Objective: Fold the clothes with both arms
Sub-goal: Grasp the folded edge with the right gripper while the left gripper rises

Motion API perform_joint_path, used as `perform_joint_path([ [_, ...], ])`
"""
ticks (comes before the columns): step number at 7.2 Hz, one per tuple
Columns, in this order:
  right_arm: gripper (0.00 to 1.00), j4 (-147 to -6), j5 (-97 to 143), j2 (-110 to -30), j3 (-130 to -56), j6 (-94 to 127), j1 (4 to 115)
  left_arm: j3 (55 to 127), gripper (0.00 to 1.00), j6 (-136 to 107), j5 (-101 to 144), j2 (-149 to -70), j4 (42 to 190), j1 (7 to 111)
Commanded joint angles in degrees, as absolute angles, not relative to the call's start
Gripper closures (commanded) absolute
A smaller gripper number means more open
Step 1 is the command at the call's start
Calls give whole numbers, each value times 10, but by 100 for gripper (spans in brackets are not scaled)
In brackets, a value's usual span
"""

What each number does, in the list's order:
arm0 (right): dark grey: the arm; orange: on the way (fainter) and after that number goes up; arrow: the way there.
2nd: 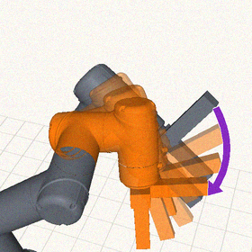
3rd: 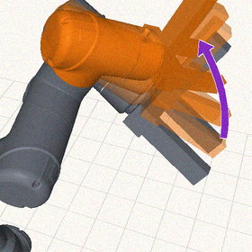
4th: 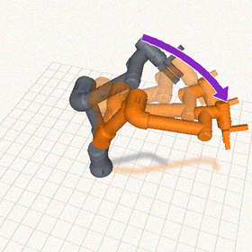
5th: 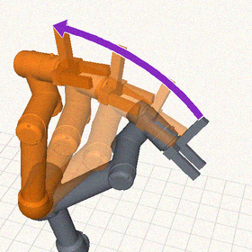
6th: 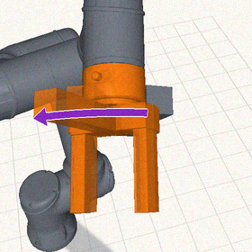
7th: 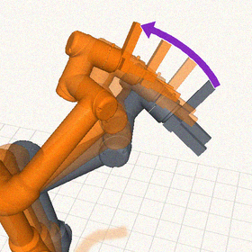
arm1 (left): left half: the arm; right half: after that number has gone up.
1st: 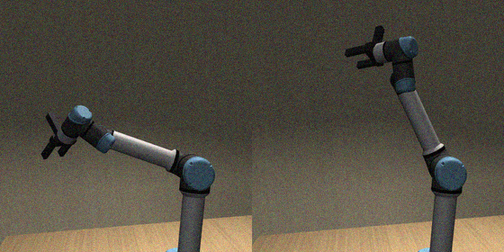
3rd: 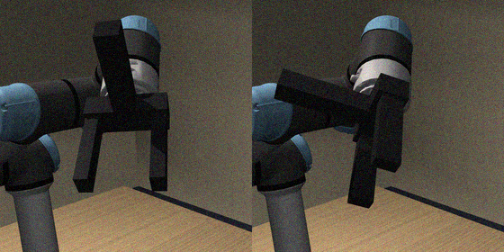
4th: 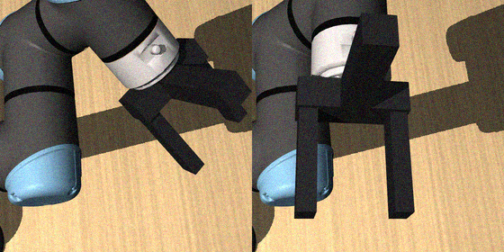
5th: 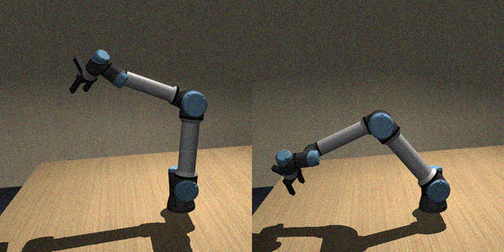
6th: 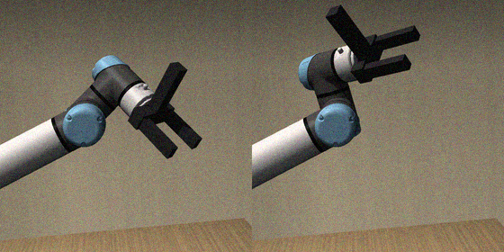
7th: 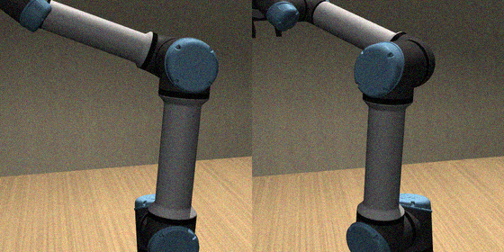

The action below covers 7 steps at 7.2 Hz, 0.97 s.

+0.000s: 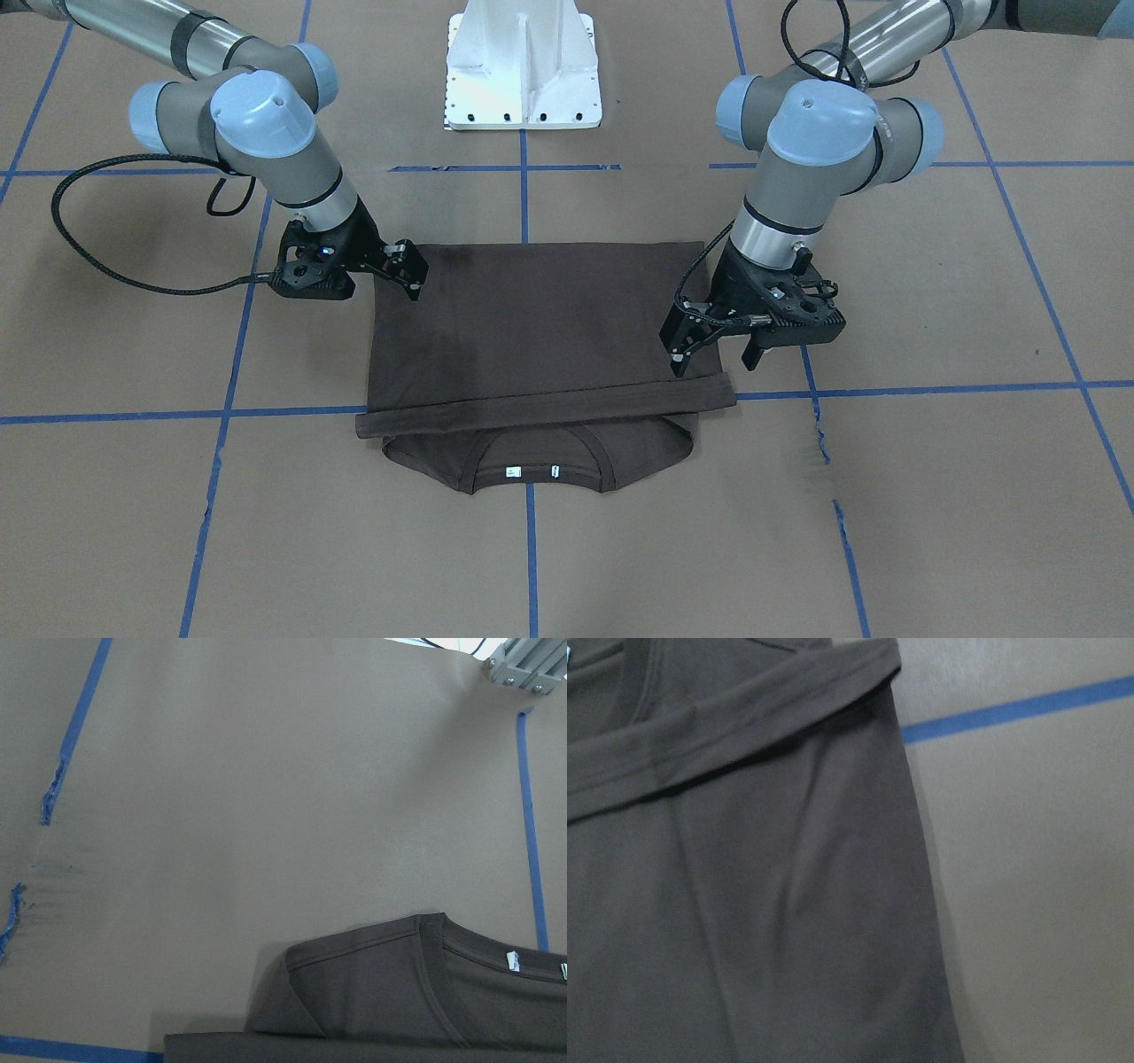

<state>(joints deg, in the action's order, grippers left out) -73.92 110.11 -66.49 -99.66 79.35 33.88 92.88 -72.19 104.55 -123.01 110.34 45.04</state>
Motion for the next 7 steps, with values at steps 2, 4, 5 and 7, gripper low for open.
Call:
perform_joint_path([
  [2,1,-739,1093,-716,-1032,809,301,949,0,-732,1042,-1230,1103,449],
  [4,4,-738,1088,-722,-1024,809,280,961,0,-732,1042,-1230,1100,449],
  [5,17,-737,1089,-722,-1024,809,275,961,0,-732,1042,-1230,1100,449],
  [7,61,-737,1093,-722,-1024,809,269,961,0,-732,1042,-1231,1100,449],
])
